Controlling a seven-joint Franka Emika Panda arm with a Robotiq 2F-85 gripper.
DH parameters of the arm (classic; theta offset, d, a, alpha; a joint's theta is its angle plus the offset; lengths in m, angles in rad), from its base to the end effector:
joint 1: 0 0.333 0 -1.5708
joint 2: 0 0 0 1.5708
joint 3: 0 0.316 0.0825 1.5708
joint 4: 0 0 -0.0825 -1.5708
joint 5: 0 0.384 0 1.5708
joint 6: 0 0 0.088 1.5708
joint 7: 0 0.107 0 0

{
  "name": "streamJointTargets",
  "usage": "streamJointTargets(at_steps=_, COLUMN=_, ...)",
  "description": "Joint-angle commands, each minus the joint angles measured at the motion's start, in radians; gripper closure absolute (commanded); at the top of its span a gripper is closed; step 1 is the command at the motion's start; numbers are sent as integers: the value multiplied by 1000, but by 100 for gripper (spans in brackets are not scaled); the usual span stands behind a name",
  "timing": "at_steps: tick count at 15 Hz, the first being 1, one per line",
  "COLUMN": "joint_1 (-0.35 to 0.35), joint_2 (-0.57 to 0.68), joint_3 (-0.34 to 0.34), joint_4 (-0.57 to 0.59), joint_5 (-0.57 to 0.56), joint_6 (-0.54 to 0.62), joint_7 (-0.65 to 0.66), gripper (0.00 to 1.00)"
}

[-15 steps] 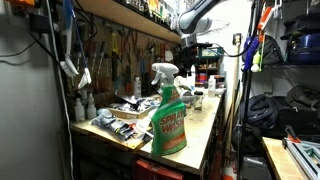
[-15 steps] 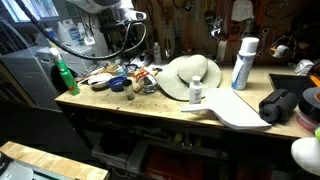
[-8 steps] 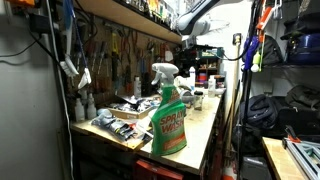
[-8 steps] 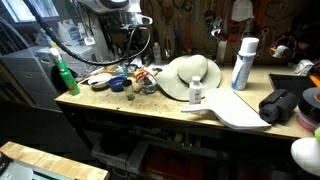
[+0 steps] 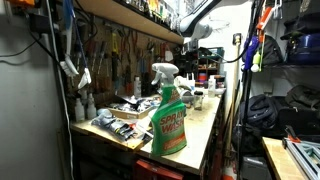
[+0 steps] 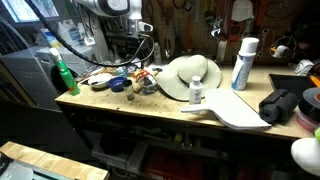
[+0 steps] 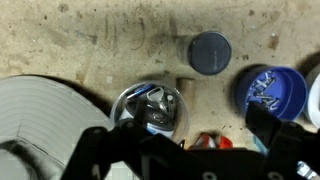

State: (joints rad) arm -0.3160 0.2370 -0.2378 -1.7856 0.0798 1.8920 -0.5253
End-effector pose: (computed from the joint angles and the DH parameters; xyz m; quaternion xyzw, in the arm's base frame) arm 0.5252 -0.3080 0.4135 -0.9977 0.0276 0.0481 0.0395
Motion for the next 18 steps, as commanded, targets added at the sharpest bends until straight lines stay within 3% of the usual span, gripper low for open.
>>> streamJointTargets(at_steps=1, joint_1=-37, joint_2=-51, joint_3=15, joint_4=-78, joint_5=-11, joint_6=-28, joint_7=-215, gripper=0)
streamJointTargets(at_steps=8, joint_1=-31, joint_2=-65, joint_3=7, joint_4=-104, joint_5=-53, joint_6=-109, joint_7=-530, gripper=0)
streamJointTargets(at_steps=10, joint_1=-28, joint_2=-68, joint_3=6, joint_4=-107, joint_5=-65, joint_6=-119, joint_7=-573, gripper=0)
streamJointTargets(at_steps=14, joint_1=-26, joint_2=-38, joint_3=3, joint_4=-74, joint_5=-42, joint_6=-116, joint_7=-534, gripper=0)
streamJointTargets(at_steps=15, joint_1=-31, joint_2=-39, joint_3=11, joint_4=-73, joint_5=-2, joint_6=-119, joint_7=-582, gripper=0)
streamJointTargets(at_steps=16, joint_1=-33, joint_2=-55, joint_3=15, joint_4=-103, joint_5=31, joint_6=3, joint_7=-609, gripper=0)
streamJointTargets(at_steps=18, joint_1=-25, joint_2=-43, joint_3=17, joint_4=-108, joint_5=-3, joint_6=131, joint_7=-652, gripper=0)
